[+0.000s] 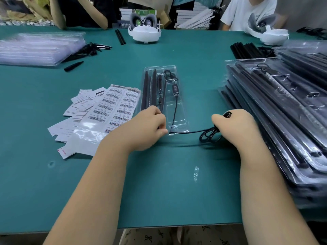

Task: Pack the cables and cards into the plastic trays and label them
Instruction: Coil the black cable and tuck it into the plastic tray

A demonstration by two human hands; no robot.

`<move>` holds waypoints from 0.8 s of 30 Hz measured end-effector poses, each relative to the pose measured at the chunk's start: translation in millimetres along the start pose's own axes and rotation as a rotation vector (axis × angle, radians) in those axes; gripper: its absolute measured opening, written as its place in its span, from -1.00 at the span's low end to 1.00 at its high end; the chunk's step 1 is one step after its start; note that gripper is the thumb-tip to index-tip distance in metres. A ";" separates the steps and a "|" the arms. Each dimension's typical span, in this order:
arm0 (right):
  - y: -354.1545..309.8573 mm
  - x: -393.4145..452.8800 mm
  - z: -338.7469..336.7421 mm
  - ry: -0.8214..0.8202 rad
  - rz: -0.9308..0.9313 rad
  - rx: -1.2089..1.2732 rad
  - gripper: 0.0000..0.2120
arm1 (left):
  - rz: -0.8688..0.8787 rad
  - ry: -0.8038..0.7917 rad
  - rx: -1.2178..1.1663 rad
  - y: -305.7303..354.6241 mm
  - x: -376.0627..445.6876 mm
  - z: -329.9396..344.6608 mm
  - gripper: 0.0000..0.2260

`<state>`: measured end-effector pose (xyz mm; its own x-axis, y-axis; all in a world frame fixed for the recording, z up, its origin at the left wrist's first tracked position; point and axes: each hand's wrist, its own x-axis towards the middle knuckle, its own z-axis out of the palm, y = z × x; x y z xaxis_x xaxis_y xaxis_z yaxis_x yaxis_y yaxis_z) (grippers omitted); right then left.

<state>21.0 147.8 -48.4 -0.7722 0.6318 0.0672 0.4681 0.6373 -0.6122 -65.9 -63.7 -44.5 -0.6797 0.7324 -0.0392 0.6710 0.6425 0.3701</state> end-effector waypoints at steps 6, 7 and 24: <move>-5.7 -2.4 7.4 -0.328 -0.199 0.131 -0.82 | 0.000 0.074 0.109 5.4 4.9 7.9 -0.87; -7.3 -3.1 10.3 -0.357 -0.233 0.140 -0.77 | -0.004 0.082 0.100 5.0 5.2 6.7 -0.87; -3.7 -2.8 15.6 -0.458 -0.092 0.398 -0.64 | 0.117 0.228 -0.101 17.5 17.5 22.8 -0.81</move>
<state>14.7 136.8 -58.6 -0.9493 0.2720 -0.1575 0.2625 0.4110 -0.8730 -59.4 -34.5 -59.9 -0.6563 0.7233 0.2148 0.7236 0.5228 0.4506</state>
